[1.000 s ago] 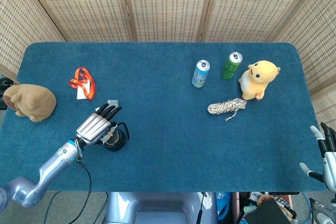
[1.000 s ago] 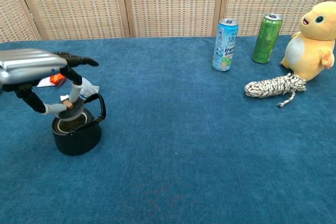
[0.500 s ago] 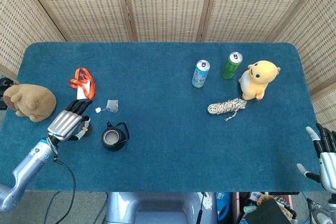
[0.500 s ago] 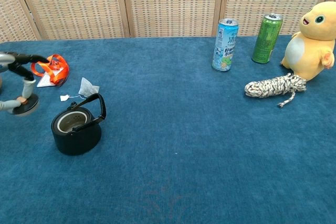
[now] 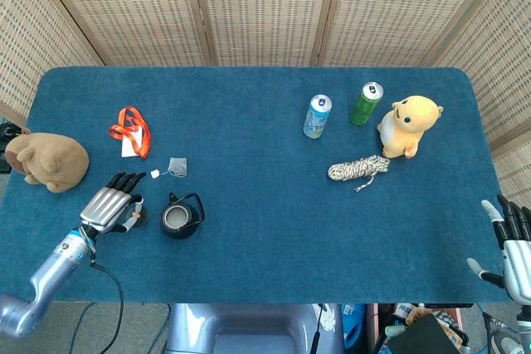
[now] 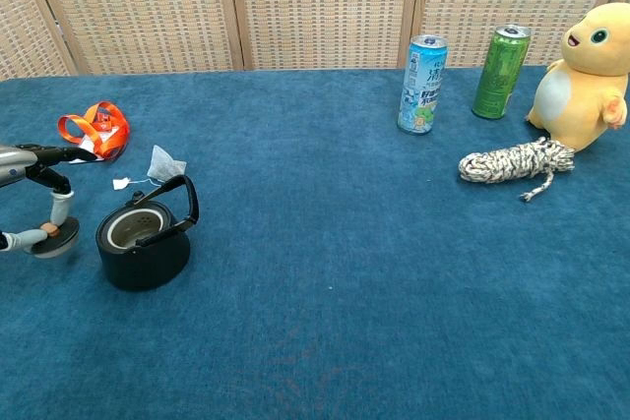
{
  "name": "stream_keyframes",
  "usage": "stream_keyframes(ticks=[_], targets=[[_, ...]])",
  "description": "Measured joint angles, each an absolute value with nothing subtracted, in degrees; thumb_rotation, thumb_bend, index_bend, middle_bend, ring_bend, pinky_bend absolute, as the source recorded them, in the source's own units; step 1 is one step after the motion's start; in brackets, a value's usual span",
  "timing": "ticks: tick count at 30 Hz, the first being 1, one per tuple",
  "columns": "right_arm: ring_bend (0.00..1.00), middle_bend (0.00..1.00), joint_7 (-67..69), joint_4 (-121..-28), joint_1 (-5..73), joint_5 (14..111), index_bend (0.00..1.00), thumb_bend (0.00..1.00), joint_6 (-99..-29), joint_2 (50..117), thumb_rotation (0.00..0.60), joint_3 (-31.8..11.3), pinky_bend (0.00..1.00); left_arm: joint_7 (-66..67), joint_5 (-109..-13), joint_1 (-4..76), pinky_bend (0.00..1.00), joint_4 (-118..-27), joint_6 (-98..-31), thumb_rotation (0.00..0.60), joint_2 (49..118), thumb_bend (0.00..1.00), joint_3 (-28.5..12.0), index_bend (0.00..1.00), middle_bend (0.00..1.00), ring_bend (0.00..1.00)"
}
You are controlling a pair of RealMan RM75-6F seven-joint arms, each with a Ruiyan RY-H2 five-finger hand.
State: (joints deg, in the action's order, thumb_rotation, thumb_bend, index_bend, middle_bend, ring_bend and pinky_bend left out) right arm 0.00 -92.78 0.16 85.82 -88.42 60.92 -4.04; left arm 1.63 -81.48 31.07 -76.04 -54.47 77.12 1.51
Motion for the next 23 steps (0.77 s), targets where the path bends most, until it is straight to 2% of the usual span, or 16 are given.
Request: stream_keyframes(ticks=[2, 7, 10, 16, 23], targets=[[0.0, 0.0, 0.0, -92.9, 0.1, 86.0, 0.0, 0.0, -88.5, 60.9, 0.6, -4.0, 0.0, 2.1, -81.9, 30.8, 0.0, -77.5, -55.6, 0.6, 76.3, 0.37, 1.4, 0.01, 0.0, 0.0], [0.0, 0.0, -0.1, -93.2, 0.0, 86.5, 0.0, 0.0, -89.0, 60.8, 0.6, -3.8, 0.0, 2.4, -83.2, 29.5, 0.0, -82.2, -60.5, 0.6, 73.1, 0.37, 1.0, 0.0, 0.0, 0.0], [0.0, 0.0, 0.0, -93.4, -0.1, 86.8, 0.0, 0.0, -89.3, 60.7, 0.6, -3.7, 0.0, 2.2, -84.0, 27.8, 0.0, -84.8, -64.9, 0.6, 71.0, 0.32, 0.6, 0.0, 0.0, 0.0], [0.0, 0.0, 0.3, -93.7, -0.3, 87.3, 0.0, 0.0, -89.8, 60.6, 0.6, -3.7, 0.0, 4.1, -84.1, 21.9, 0.0, -89.6, -76.2, 0.6, 68.2, 0.19, 0.2, 0.0, 0.0, 0.0], [0.0, 0.0, 0.4, -93.2, -0.2, 86.6, 0.0, 0.0, -89.5, 60.6, 0.6, -3.9, 0.0, 13.3, -83.0, 9.8, 0.0, -98.9, -90.8, 0.6, 66.2, 0.19, 1.5, 0.0, 0.0, 0.0]])
